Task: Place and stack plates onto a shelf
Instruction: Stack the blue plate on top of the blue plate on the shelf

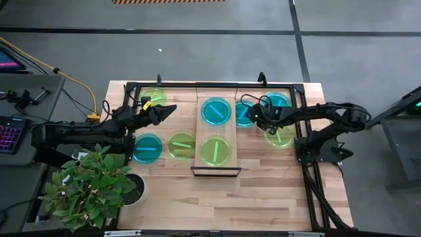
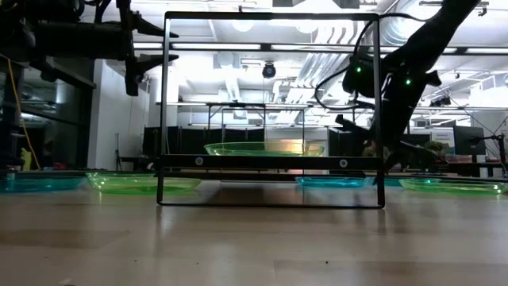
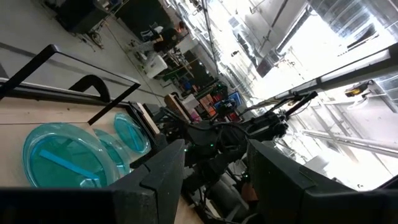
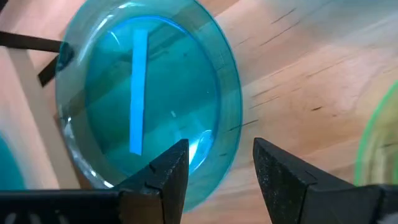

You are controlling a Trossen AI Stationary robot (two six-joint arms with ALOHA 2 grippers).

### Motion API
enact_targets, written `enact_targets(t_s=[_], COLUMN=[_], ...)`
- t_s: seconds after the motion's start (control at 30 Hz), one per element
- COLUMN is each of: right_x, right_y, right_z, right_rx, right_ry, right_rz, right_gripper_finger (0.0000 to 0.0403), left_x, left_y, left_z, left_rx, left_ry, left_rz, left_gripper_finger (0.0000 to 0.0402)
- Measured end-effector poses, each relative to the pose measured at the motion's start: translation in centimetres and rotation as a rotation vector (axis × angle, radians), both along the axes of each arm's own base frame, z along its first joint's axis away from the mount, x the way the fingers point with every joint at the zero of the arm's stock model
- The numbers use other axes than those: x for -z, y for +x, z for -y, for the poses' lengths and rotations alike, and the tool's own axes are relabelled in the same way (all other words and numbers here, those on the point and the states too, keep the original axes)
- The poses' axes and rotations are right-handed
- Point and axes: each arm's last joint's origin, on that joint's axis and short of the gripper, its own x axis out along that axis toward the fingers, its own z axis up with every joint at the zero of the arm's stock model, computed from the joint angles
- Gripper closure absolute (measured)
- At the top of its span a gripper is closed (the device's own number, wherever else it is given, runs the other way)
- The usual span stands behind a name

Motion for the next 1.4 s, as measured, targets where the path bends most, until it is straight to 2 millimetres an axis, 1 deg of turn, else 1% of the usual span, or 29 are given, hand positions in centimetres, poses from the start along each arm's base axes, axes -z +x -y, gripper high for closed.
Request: enact_targets(t_s=[0.07, 0.2, 0.3, 0.4, 0.53, 0.6, 0.67, 0.77, 1.0, 1.23, 1.33, 1.4], right_x=[0.6, 1.1, 1.1, 1.2, 1.3, 1.3, 1.0, 0.0, -3.5, -6.2, -7.3, -8.0], right_y=[0.1, 0.4, 0.4, 0.2, -0.2, -0.3, -0.5, -1.0, -2.5, -5.8, -6.9, -7.3], right_z=[0.1, 0.2, 0.3, 0.5, 0.6, 0.6, 0.5, 0.4, -0.1, -1.5, -2.1, -2.6], right_rx=[0.024, 0.067, 0.086, 0.099, 0.097, 0.074, 0.052, 0.011, -0.089, -0.143, -0.186, -0.237], right_ry=[0.016, 0.015, 0.000, 0.004, -0.030, -0.068, -0.073, -0.097, -0.194, -0.226, -0.255, -0.278], right_rz=[-0.013, -0.005, -0.008, -0.028, -0.078, -0.110, -0.123, -0.131, -0.093, -0.140, -0.124, -0.088], right_gripper_finger=[0.0240, 0.0241, 0.0256, 0.0293, 0.0377, 0.0393, 0.0393, 0.0401, 0.0403, 0.0403, 0.0403, 0.0403], left_x=[0.0, 0.0, 0.0, 0.0, 0.0, 0.0, 0.0, 0.0, 0.0, 0.0, 0.0, 0.0], left_y=[0.0, 0.0, 0.0, 0.0, 0.0, 0.0, 0.0, 0.0, 0.0, 0.0, 0.0, 0.0], left_z=[0.0, 0.0, 0.0, 0.0, 0.0, 0.0, 0.0, 0.0, 0.0, 0.0, 0.0, 0.0], left_rx=[0.000, 0.000, 0.000, 0.000, 0.000, 0.000, 0.000, 0.000, 0.000, 0.000, 0.000, 0.000], left_ry=[0.000, 0.001, 0.001, 0.001, 0.001, 0.001, 0.001, 0.001, 0.001, 0.001, 0.001, 0.001], left_rz=[0.000, 0.000, 0.000, -0.001, -0.001, -0.001, -0.001, -0.001, -0.001, -0.001, -0.001, -0.001], left_gripper_finger=[0.0236, 0.0236, 0.0236, 0.0236, 0.0236, 0.0236, 0.0236, 0.0236, 0.0236, 0.0236, 0.0236, 0.0236])
